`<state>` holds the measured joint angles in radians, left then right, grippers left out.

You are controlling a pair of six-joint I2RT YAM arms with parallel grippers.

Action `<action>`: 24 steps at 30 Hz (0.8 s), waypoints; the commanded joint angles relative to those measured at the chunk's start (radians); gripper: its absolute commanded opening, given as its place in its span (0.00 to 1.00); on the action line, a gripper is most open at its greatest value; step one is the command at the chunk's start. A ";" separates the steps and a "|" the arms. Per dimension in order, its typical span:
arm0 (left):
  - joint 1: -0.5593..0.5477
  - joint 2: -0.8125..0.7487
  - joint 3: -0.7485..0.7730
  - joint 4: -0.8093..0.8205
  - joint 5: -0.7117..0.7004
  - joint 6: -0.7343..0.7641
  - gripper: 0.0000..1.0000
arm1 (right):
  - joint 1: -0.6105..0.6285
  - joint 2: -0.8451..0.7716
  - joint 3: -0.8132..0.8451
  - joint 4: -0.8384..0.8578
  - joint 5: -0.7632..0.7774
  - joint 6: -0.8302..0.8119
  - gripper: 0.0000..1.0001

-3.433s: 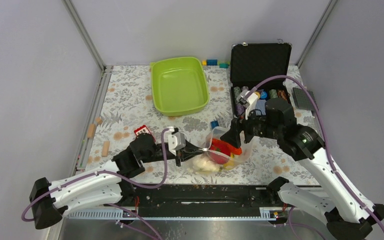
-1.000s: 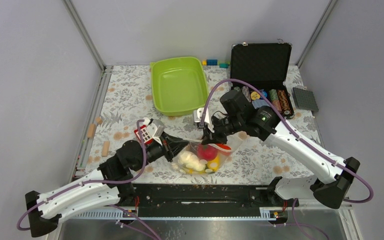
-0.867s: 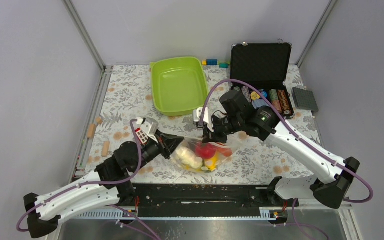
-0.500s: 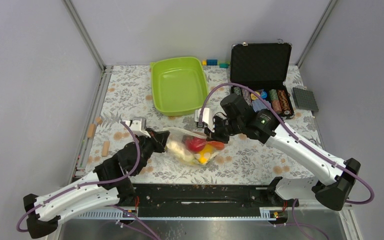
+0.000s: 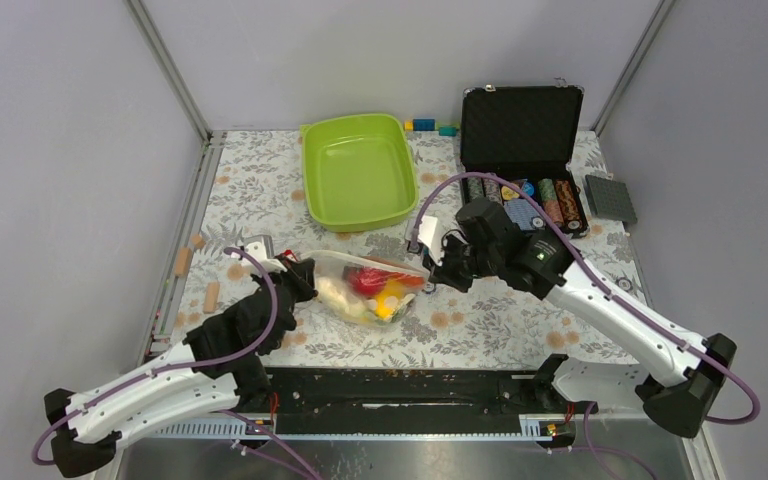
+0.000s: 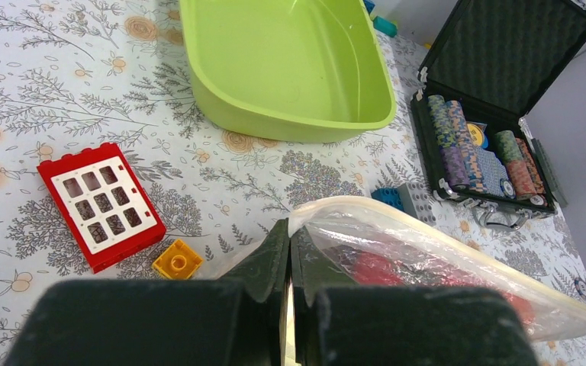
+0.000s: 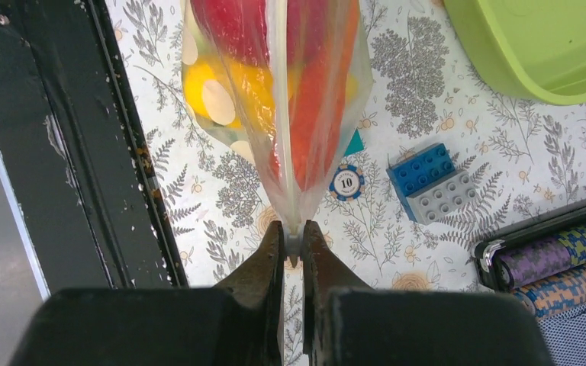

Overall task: Place the food in the zip-top bag and seal the zipper
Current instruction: Zip the zipper food storage bag at the center of the board.

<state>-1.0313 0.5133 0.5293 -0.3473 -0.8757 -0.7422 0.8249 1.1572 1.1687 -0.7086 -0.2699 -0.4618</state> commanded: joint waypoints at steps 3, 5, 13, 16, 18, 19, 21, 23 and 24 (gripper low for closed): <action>0.039 0.031 0.058 -0.053 -0.128 -0.018 0.00 | -0.031 -0.100 -0.048 -0.014 0.072 0.047 0.00; 0.048 0.033 0.057 -0.056 -0.119 -0.020 0.00 | -0.035 -0.112 -0.054 -0.012 0.065 0.053 0.00; 0.083 -0.012 0.049 -0.038 -0.093 0.015 0.00 | -0.043 -0.137 -0.067 0.024 0.066 0.111 0.00; 0.083 -0.024 0.037 -0.018 -0.078 0.023 0.00 | -0.046 -0.134 -0.069 0.038 0.092 0.166 0.00; 0.084 -0.021 0.043 -0.035 -0.084 0.010 0.00 | -0.048 -0.133 -0.068 0.039 0.111 0.189 0.00; 0.084 -0.018 0.047 -0.050 -0.089 0.002 0.00 | -0.051 -0.136 -0.071 0.039 0.115 0.193 0.00; 0.084 -0.011 0.055 -0.068 -0.084 -0.009 0.00 | -0.055 -0.145 -0.077 0.040 0.119 0.196 0.00; 0.085 -0.007 0.052 -0.063 -0.066 -0.008 0.00 | -0.058 -0.150 -0.081 0.039 0.116 0.203 0.00; 0.084 -0.005 0.050 -0.053 -0.052 -0.001 0.00 | -0.058 -0.151 -0.081 0.038 0.112 0.205 0.00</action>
<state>-0.9821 0.5076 0.5495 -0.3592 -0.8146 -0.7727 0.7952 1.0557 1.0950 -0.6037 -0.2409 -0.2886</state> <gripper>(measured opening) 0.006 0.073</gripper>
